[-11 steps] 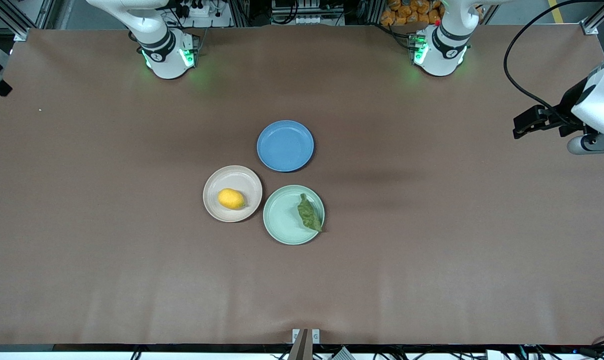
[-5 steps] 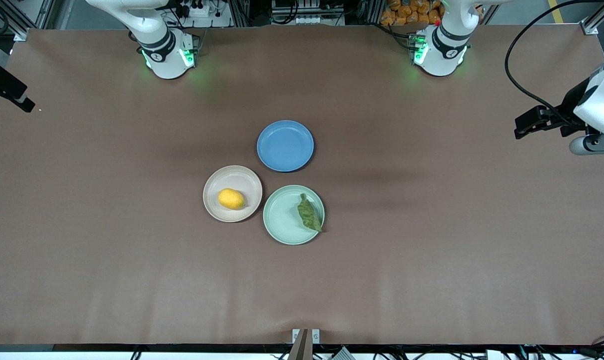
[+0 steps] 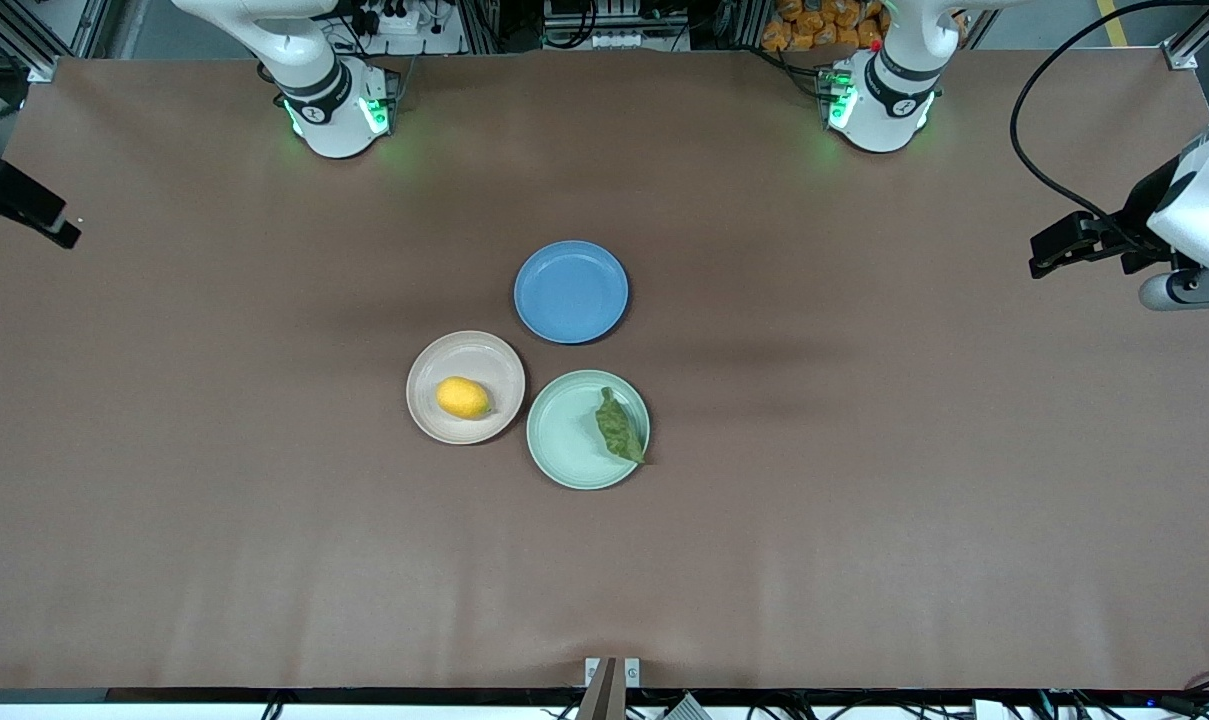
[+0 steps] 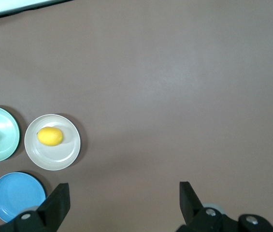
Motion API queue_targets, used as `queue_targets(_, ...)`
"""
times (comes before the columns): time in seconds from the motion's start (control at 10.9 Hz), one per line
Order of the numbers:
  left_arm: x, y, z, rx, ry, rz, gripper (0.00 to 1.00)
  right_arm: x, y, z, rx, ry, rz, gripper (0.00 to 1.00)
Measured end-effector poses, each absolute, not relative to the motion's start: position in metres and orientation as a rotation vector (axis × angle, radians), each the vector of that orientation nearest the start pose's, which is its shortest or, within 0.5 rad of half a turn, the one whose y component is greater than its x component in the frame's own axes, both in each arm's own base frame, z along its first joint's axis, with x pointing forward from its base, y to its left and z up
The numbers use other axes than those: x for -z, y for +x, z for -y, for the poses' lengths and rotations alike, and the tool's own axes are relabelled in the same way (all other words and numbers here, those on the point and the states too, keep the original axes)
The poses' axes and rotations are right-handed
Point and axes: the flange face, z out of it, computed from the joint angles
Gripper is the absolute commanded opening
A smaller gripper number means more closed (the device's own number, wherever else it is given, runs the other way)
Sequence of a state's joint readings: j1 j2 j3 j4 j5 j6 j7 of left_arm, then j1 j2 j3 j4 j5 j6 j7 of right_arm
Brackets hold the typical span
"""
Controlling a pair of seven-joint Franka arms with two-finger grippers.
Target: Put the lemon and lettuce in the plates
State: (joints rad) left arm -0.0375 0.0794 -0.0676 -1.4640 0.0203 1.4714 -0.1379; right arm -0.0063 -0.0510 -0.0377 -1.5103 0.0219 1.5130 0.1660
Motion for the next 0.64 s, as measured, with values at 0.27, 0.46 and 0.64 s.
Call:
queue_targets(0.27,-0.621,0.566,0.056,-0.109,-3.116,0.053,1.0,-0.655,0.547,0.023,0.024,-3.101,-0.328,1.0)
queue_targets(0.46,-0.621,0.566,0.056,-0.109,-3.116,0.053,1.0,-0.654,0.549,0.023,0.024,-3.101,-0.328,1.0)
queue_targets(0.64,-0.621,0.566,0.056,-0.109,-3.116,0.053,1.0,-0.656,0.549,0.023,0.026,-3.101,-0.327,1.0)
